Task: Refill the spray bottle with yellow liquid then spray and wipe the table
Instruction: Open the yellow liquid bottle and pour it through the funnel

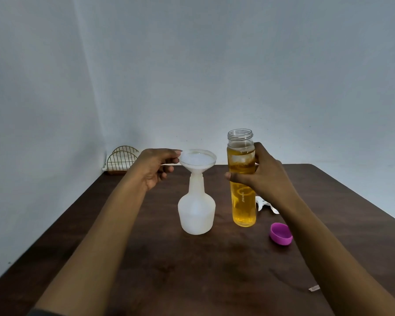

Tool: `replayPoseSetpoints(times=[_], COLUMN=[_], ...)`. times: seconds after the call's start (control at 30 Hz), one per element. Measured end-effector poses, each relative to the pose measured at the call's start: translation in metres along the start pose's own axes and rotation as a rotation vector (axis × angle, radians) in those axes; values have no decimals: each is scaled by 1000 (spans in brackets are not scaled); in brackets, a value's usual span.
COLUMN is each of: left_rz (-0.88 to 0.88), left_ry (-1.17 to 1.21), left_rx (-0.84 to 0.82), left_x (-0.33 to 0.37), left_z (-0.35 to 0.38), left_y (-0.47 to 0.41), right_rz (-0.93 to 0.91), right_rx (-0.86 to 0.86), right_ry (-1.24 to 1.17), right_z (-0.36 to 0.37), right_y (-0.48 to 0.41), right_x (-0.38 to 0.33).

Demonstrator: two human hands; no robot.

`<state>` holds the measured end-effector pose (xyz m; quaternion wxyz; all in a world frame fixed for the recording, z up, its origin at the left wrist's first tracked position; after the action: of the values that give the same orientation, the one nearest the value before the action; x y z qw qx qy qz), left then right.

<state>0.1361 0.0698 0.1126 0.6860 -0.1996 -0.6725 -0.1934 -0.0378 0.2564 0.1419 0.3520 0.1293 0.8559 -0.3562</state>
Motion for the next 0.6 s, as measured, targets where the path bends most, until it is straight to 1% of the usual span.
replayPoseSetpoints(times=[0.2, 0.43, 0.6], left_rz=[24, 14, -4], left_ry=[-27, -37, -22], left_rx=[-6, -12, -28], left_x=[5, 6, 4], left_z=[-1, -5, -6], left_y=[1, 1, -1], right_rz=[-15, -33, -58], right_rx=[-2, -36, -56], right_ry=[40, 138, 280], right_z=[0, 3, 4], right_y=[-8, -16, -20], right_x=[2, 1, 2])
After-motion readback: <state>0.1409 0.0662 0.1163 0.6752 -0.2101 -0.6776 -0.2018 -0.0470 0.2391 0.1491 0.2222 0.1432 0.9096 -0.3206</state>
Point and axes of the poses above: each hand's wrist, its own y-axis away from the middle knuckle, its own z-axis out of the palm, x = y × z, the point moved 10 cm from there along -y, towards the middle knuckle, and after that the axes turned 2 degrees about -z, right-handed, at the moved point
